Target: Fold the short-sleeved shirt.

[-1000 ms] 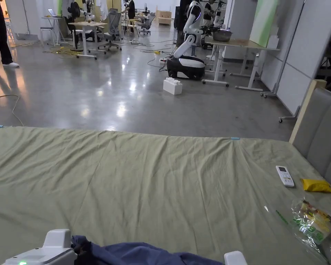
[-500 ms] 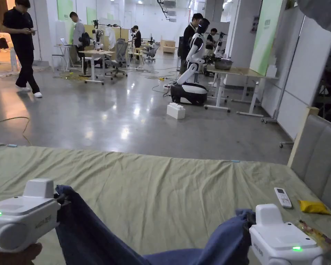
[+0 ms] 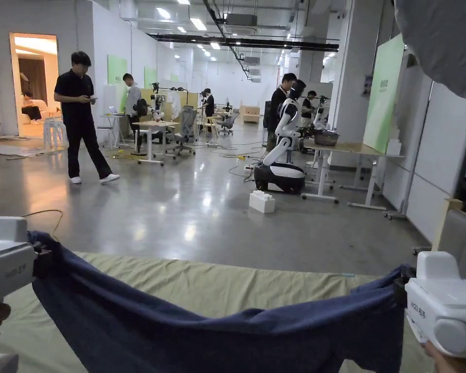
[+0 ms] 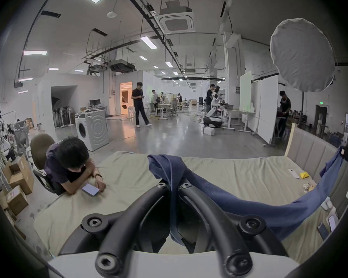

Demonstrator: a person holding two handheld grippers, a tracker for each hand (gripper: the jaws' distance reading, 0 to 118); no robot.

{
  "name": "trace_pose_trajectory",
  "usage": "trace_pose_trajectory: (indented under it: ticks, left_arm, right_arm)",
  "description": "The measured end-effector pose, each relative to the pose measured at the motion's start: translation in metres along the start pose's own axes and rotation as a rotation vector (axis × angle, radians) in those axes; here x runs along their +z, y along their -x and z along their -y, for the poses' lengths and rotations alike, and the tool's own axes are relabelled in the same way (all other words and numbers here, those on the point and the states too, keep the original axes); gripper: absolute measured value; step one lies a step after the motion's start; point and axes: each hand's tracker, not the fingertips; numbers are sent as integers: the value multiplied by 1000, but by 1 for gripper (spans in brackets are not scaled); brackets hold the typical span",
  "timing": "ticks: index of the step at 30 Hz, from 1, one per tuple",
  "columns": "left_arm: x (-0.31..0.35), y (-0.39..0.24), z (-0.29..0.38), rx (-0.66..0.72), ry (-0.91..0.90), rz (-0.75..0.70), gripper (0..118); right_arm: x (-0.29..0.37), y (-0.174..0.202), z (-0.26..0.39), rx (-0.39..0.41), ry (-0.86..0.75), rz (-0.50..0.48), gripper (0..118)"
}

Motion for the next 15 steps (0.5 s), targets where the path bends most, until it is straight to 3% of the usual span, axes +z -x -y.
trace_pose_trajectory:
  ticks: [4, 15]
  left_arm:
    - [-7, 13, -21, 69, -13, 4, 6]
    - [-41, 0, -76, 64, -31, -23, 6]
  right_arm:
    - [-6, -1, -29, 5, -48, 16, 5]
    - [-49, -4, -101, 21, -100, 47, 5]
